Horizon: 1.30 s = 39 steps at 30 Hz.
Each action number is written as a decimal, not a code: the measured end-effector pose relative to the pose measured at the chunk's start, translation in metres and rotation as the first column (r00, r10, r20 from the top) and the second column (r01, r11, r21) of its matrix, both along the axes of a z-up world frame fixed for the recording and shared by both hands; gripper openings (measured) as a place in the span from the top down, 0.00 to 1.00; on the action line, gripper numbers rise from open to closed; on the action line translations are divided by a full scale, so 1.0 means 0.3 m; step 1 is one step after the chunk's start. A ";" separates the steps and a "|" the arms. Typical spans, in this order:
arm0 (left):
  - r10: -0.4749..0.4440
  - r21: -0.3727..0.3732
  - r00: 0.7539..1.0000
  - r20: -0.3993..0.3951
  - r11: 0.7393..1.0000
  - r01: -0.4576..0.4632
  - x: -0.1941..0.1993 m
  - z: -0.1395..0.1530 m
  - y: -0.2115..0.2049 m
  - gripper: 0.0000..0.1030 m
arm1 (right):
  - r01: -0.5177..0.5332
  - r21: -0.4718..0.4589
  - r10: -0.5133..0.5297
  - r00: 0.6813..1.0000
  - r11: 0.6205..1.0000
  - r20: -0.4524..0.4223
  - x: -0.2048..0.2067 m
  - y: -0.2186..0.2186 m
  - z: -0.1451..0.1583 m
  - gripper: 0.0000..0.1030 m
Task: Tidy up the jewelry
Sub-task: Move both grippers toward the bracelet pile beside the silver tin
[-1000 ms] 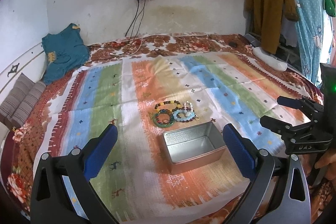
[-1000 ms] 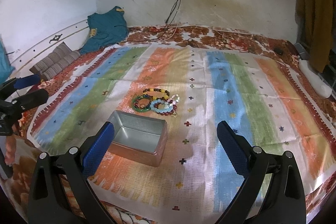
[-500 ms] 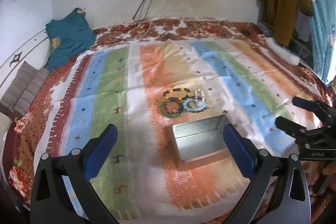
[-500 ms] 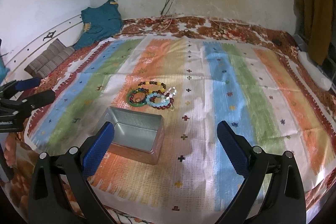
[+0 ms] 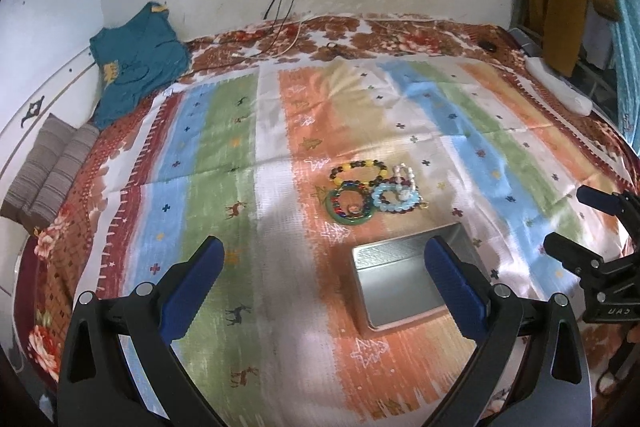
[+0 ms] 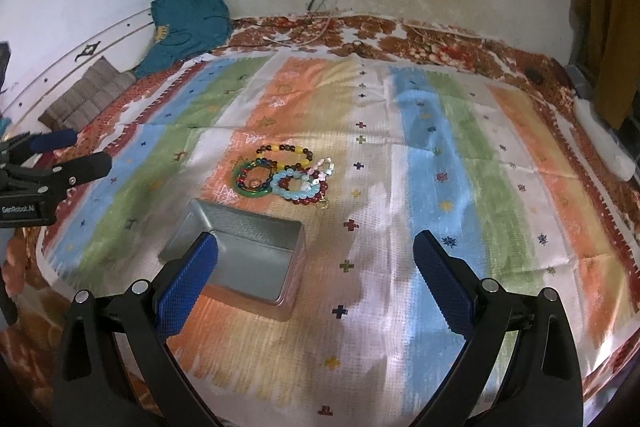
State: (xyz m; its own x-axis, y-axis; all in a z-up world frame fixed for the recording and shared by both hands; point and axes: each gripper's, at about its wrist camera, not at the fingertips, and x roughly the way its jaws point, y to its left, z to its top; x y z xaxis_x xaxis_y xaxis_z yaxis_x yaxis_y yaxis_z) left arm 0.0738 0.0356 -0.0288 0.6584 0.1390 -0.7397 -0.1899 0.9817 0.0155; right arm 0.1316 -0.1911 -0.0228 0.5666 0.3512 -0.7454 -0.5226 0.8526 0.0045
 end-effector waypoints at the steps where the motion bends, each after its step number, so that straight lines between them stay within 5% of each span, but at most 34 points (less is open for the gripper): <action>1: 0.010 -0.003 1.000 -0.006 1.000 -0.010 0.008 -0.003 0.010 0.05 | 0.007 0.001 -0.007 1.000 1.000 -0.006 0.013 0.001 -0.002 0.04; 39: 0.040 -0.050 0.989 -0.144 0.998 -0.048 0.326 -0.130 0.106 0.05 | 0.045 -0.068 -0.057 0.980 0.997 -0.193 0.333 0.122 -0.146 0.04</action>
